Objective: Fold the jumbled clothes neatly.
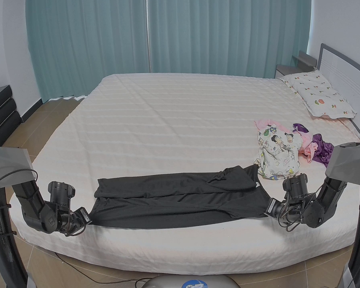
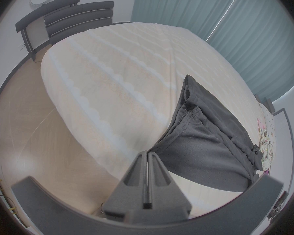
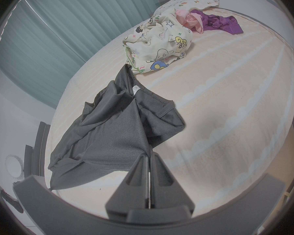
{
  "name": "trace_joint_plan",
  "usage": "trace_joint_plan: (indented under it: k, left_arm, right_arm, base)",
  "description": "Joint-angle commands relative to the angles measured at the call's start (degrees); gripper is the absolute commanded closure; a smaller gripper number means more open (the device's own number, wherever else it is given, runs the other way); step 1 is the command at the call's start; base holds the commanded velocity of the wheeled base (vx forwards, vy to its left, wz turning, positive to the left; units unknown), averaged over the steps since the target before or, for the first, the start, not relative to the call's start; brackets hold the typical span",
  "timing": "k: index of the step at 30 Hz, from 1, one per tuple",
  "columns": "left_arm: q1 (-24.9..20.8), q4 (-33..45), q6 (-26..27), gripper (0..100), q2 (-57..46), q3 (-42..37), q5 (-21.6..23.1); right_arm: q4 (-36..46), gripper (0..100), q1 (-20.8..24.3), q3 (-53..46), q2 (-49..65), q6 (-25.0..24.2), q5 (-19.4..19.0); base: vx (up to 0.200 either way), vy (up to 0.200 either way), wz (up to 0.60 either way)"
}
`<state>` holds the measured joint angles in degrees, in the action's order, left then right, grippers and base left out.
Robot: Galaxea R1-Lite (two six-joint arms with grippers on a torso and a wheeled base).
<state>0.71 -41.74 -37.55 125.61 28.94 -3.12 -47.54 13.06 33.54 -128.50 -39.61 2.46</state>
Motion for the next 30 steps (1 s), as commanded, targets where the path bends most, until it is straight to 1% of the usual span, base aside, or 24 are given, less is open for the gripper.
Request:
trace_joint_plan:
  k: [1, 7, 9, 13, 20, 24, 25, 30]
  left_arm:
    - [0.5, 0.3, 0.6, 100, -1.5, -0.1, 0.0]
    - [1.5, 2.4, 3.0, 100, -2.3, -0.4, -0.1]
    - [1.8, 4.9, 4.2, 100, -3.3, -0.3, -0.1]
    - [2.0, 8.3, 5.5, 100, -4.1, -0.1, 0.0]
    - [2.1, 7.5, 5.2, 100, -2.2, 0.8, 0.1]
    - [2.1, 6.7, 5.3, 100, -1.2, 0.6, 0.1]
    - [2.1, 6.7, 5.5, 0, -1.0, 0.4, 0.1]
    - [1.9, 6.8, 5.6, 0, -1.3, 0.0, 0.9]
  right_arm:
    - [0.0, 100, 0.1, -1.8, 2.3, 1.1, -0.3]
    - [1.4, 100, 0.2, -3.8, 5.2, 1.7, -1.4]
    - [3.0, 100, 0.2, -3.9, 6.5, 1.9, -2.6]
    - [4.2, 100, 0.3, -3.7, 6.5, 1.9, -3.2]
    - [2.6, 100, 0.9, -1.7, 4.1, 1.3, -3.5]
    - [-0.8, 100, 0.8, -1.7, 2.4, 1.4, -3.5]
    - [-1.1, 0, 0.9, -1.8, 1.9, 1.6, -3.4]
    - [-0.9, 0, 0.9, -2.4, 2.2, 1.7, -3.4]
  base:
    - [0.000, 0.000, 0.00]
    - [0.000, 0.000, 0.00]
    - [0.000, 0.000, 0.00]
    - [0.000, 0.000, 0.00]
    - [0.000, 0.000, 0.00]
    - [0.000, 0.000, 0.00]
    - [0.000, 0.000, 0.00]
    - [0.000, 0.000, 0.00]
